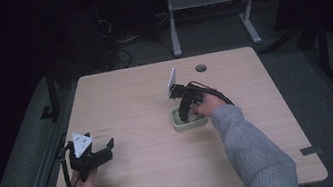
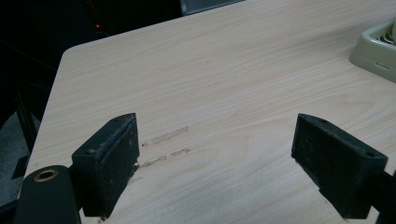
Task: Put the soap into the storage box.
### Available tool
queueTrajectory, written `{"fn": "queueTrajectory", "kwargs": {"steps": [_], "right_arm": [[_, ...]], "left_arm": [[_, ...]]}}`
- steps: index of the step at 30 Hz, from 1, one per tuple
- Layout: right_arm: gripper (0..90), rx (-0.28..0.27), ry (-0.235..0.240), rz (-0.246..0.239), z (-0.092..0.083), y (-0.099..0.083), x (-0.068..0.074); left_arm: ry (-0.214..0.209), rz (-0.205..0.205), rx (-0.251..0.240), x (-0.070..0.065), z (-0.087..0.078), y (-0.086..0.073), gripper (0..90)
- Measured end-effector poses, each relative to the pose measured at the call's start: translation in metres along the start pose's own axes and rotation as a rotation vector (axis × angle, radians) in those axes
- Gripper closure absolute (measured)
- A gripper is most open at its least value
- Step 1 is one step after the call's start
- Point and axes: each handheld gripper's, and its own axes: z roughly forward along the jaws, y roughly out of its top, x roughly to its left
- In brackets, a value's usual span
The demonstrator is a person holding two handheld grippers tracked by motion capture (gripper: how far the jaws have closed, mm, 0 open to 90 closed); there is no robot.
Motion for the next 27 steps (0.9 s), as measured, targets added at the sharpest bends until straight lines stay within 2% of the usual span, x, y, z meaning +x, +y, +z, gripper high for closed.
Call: {"fn": "queueTrajectory", "kwargs": {"steps": [3,14,27], "right_arm": [[21.8,0.001,0.008,0.007,0.0,0.0,-0.001],[21.7,-0.05,0.034,0.02,-0.012,-0.006,-0.005],[21.2,-0.087,0.039,0.036,-0.028,-0.02,-0.008]], "left_arm": [[0.0,0.002,0.001,-0.001,0.0,0.0,14.9],[0.0,-0.001,-0.001,-0.001,0.0,0.0,14.8],[-0.001,0.004,-0.002,-0.001,0.0,0.0,14.8]]}}
